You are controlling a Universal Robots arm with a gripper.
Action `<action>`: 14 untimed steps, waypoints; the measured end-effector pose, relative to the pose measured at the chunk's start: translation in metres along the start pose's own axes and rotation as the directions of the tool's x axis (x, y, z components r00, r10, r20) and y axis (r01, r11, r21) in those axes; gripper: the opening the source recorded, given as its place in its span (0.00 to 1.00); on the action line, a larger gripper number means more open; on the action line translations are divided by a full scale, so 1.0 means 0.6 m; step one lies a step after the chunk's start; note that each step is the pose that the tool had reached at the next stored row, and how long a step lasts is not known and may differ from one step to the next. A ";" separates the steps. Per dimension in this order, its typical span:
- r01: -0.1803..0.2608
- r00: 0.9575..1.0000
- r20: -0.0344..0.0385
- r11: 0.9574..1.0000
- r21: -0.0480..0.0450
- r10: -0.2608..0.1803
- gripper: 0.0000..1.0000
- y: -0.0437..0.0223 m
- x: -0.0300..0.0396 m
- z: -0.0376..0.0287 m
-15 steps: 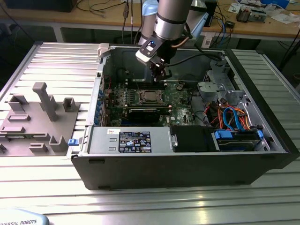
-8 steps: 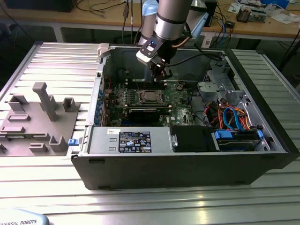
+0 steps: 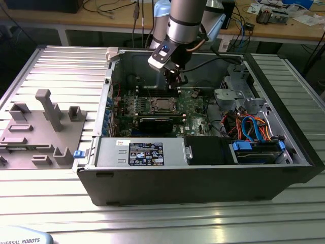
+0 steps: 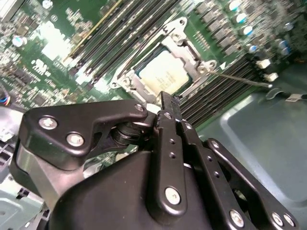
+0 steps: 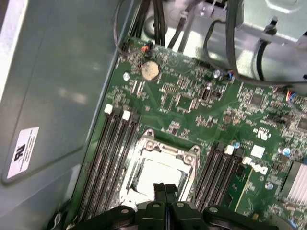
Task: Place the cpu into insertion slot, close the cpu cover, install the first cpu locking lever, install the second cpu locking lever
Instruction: 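Install the first cpu locking lever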
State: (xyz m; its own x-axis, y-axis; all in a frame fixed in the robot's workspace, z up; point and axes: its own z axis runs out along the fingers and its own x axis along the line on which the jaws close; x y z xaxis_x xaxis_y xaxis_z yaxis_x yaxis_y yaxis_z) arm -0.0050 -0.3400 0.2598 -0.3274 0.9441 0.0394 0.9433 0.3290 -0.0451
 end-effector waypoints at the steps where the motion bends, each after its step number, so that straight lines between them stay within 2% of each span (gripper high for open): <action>1: 0.001 1.000 0.006 1.000 -0.018 0.000 0.11 0.000 0.000 0.000; 5: 0.001 1.000 0.007 1.000 -0.021 0.000 0.11 0.000 0.000 0.000; 14: 0.001 1.000 0.008 1.000 -0.024 -0.001 0.11 0.000 0.000 0.000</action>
State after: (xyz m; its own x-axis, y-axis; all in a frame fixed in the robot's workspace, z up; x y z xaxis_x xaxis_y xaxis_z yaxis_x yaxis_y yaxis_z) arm -0.0050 -0.3400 0.2596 -0.3283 0.9441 0.0313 0.9441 0.3290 -0.0215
